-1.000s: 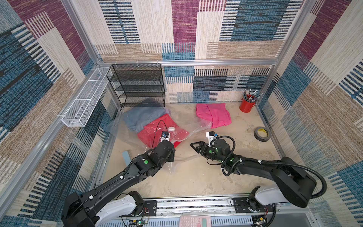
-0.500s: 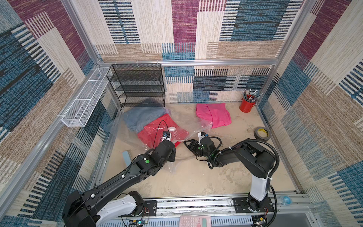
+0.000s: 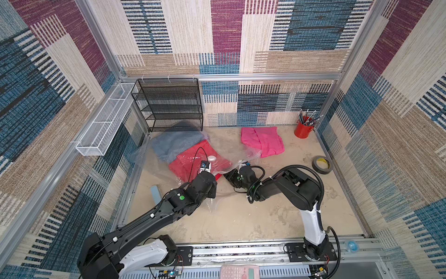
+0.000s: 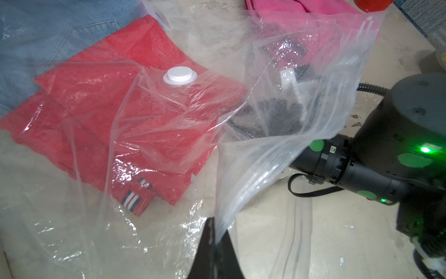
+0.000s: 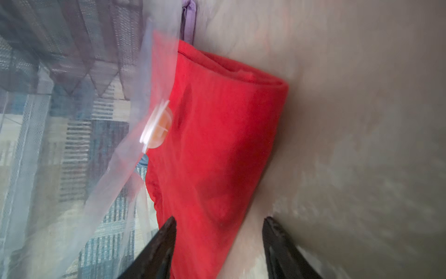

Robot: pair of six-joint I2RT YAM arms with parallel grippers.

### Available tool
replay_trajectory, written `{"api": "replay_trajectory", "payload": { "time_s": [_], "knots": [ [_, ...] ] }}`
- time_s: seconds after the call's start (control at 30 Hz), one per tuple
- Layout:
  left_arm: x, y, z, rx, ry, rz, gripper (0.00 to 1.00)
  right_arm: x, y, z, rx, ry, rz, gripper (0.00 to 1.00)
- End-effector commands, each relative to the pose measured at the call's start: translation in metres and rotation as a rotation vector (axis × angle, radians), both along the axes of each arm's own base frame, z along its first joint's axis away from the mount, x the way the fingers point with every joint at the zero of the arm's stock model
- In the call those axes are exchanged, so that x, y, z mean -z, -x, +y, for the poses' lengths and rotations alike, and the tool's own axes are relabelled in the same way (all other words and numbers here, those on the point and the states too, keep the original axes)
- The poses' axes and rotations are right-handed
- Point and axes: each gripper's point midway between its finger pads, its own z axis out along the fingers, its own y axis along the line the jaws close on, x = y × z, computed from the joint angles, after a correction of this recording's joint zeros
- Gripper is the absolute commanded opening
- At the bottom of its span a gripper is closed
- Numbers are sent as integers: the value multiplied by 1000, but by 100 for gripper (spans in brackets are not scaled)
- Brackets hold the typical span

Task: Take the trousers out of the vacuum bag
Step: Take out the trousers from the vacuum bag.

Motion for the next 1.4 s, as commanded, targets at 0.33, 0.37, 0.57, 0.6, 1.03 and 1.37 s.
{"api": "replay_trajectory", "payload": {
  "time_s": [0.33, 0.37, 0.57, 0.6, 1.03, 1.37],
  "knots": [
    [-8, -2, -4, 16, 13, -20, 0, 9, -11, 32, -38, -42, 42, 61],
    [-9, -2, -3, 15, 13, -20, 0, 10, -13, 33, -38, -41, 43, 63],
    [-7, -1, -1, 9, 10, -16, 0, 7, -16, 37, -46, -37, 26, 66],
    [-7, 0, 0, 8, 8, -16, 0, 8, -16, 36, -44, -35, 26, 59],
    [-2, -1, 0, -4, 2, -7, 0, -20, -7, 20, -43, 14, -73, 0],
    [3, -1, 2, -18, -2, 4, 0, -34, 8, -7, -33, 82, -95, 0]
  ]
}}
